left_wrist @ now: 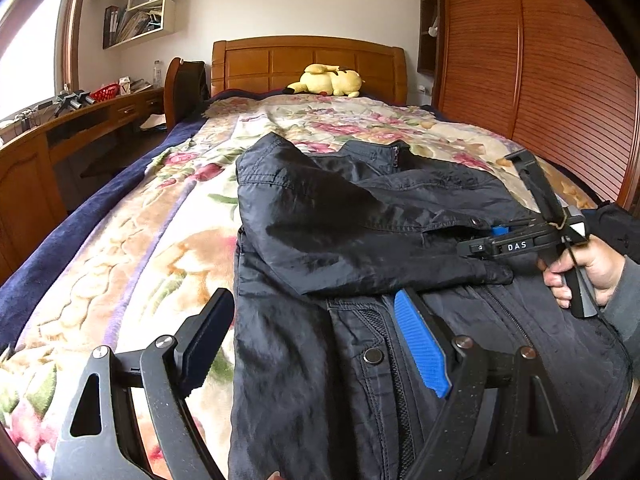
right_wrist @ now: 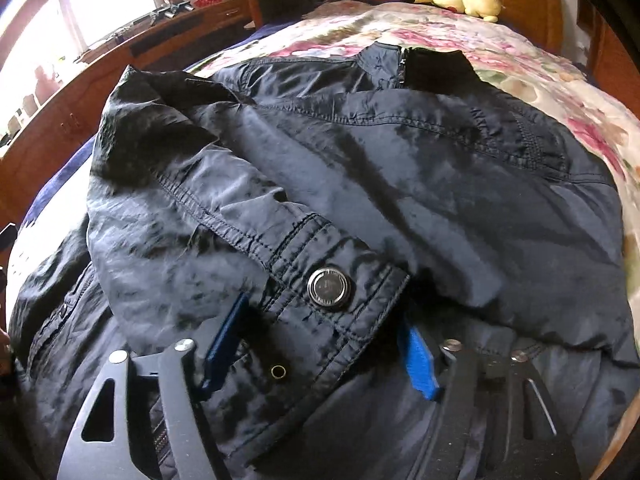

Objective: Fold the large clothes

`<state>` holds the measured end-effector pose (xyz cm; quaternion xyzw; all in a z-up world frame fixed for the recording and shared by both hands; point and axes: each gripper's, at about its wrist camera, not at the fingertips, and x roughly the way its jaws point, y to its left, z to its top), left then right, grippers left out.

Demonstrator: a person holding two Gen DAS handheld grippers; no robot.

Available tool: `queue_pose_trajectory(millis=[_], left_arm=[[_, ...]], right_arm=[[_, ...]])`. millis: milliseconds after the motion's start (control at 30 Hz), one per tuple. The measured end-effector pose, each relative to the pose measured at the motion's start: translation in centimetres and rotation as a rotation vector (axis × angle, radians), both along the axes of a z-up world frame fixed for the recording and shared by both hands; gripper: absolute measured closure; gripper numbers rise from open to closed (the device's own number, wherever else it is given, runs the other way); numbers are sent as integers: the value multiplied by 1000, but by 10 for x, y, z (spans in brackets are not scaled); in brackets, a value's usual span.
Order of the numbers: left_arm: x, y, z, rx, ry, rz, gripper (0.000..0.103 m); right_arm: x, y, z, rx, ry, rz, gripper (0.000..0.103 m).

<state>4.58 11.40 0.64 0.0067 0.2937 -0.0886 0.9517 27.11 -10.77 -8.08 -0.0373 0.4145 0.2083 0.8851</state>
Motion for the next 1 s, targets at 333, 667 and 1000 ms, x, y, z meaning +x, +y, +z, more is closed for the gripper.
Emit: queue_pose_trajectory(millis=[333, 667, 1000], left_arm=[[-1, 2, -2, -1, -1, 2, 20], [0, 1, -4, 0, 4, 4, 20], [0, 2, -3, 0, 8, 1, 20]], right_arm=[[-50, -17, 50, 20, -207, 13, 90], [-54, -79, 113, -72, -322, -146, 91], [-28, -118, 95, -279, -285, -364, 92]])
